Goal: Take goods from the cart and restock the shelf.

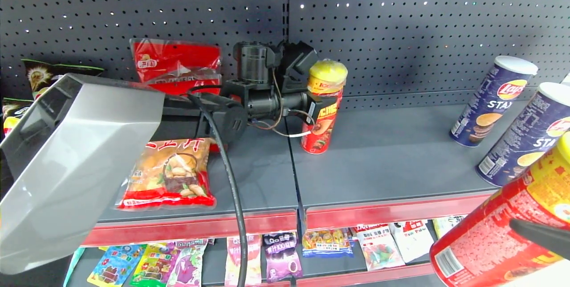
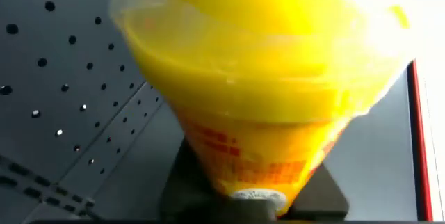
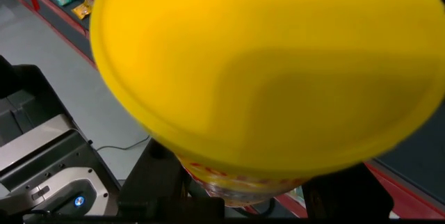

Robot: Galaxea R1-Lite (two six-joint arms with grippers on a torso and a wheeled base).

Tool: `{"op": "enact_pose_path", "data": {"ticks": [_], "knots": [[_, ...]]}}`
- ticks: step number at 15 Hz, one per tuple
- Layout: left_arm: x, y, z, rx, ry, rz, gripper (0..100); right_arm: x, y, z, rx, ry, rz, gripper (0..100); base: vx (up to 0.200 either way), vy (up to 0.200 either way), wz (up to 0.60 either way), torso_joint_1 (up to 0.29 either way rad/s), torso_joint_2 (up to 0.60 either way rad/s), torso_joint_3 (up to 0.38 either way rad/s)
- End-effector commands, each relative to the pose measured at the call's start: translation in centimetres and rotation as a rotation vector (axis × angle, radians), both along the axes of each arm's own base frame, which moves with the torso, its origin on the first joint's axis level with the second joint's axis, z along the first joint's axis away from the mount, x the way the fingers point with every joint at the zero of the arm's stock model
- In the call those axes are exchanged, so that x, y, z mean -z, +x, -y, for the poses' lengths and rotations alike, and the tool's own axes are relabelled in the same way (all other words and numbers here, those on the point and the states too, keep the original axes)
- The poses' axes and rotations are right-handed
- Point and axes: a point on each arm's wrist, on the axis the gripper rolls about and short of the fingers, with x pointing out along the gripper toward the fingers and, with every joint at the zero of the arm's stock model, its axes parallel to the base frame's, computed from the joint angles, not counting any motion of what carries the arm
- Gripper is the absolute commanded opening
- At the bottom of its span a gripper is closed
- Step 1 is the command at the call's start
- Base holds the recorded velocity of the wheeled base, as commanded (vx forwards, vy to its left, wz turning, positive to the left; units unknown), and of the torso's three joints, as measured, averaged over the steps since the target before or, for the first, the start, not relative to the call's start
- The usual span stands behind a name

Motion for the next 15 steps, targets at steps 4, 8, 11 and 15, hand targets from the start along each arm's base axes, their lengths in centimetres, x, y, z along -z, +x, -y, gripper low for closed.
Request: {"op": "enact_pose_path", "data": {"ticks": [4, 8, 11, 15], "knots": [[-2.0, -2.0, -1.6, 0.079, -0.021, -0.026, 0, 0.0, 0.0, 0.0, -0.001, 0.001, 0.002, 0, 0.000, 0.000, 0.00, 0.000, 0.00, 0.000], [-3.4, -5.5, -3.2, 0.162, -0.019, -0.061, 0, 0.0, 0.1, -0.1, -0.004, -0.001, -0.004, 0, 0.000, 0.000, 0.00, 0.000, 0.00, 0.000], [-2.8, -8.9, -3.5, 0.208, 0.010, -0.112, 0, -0.1, 0.1, -0.1, -0.004, 0.001, 0.001, 0, 0.000, 0.000, 0.00, 0.000, 0.00, 0.000], [-1.6, -9.8, -3.9, 0.209, 0.013, -0.116, 0, -0.2, 0.1, -0.1, -0.006, 0.002, 0.002, 0, 0.000, 0.000, 0.00, 0.000, 0.00, 0.000]]}}
